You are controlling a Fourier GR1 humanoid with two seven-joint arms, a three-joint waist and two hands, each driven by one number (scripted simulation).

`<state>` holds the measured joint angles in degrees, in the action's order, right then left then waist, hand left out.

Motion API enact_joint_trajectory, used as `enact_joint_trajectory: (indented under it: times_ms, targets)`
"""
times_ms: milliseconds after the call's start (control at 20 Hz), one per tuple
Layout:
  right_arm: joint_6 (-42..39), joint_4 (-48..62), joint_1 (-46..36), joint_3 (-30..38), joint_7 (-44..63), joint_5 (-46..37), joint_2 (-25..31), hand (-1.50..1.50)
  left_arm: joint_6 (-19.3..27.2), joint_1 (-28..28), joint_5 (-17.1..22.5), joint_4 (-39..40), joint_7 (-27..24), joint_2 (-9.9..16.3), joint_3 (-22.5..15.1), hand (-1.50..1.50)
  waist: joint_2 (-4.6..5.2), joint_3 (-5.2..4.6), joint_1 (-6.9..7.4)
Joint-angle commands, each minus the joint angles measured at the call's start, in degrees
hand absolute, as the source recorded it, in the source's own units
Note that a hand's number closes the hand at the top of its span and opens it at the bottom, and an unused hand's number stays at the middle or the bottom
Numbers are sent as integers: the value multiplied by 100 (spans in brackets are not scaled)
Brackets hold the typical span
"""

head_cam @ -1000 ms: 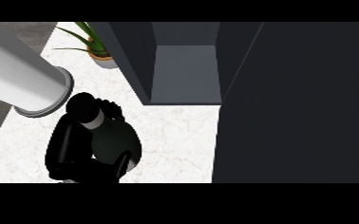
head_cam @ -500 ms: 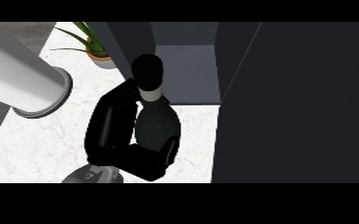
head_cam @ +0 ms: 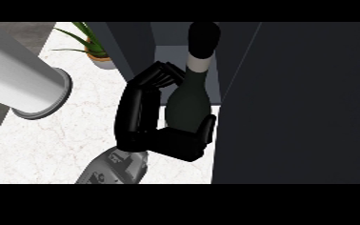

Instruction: Pick up the wine, place it into the cabinet and close the cabinet

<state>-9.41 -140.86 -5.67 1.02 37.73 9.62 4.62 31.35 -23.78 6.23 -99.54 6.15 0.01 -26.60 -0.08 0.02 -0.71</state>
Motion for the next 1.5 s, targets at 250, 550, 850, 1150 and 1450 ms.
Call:
enact_joint_trajectory:
  times_ms: [250, 550, 850, 1150, 1450]
  targets:
    - [24, -600, 94, 106, 228, 673, -21, -150, 670, -757, -138, 624, 63, -1, -149, 150, -3, 0, 10]
    - [-200, -538, 211, 183, 76, 708, 48, -150, 724, -607, 406, 1217, -718, -1, -246, 150, 6, -2, -9]
    - [-85, -874, 779, -524, -76, 117, -370, -150, 1055, -775, 942, 1672, -1365, -1, -249, 150, 7, -4, -71]
    - [-45, -849, 171, 336, 397, 951, 151, -150, 816, -622, 1094, 1973, -1693, -1, -155, 150, 2, -2, -23]
    - [-82, -711, 578, -147, -21, 380, -113, -150, 802, -548, 749, 2238, -1594, 155, -255, 150, -6, 0, 25]
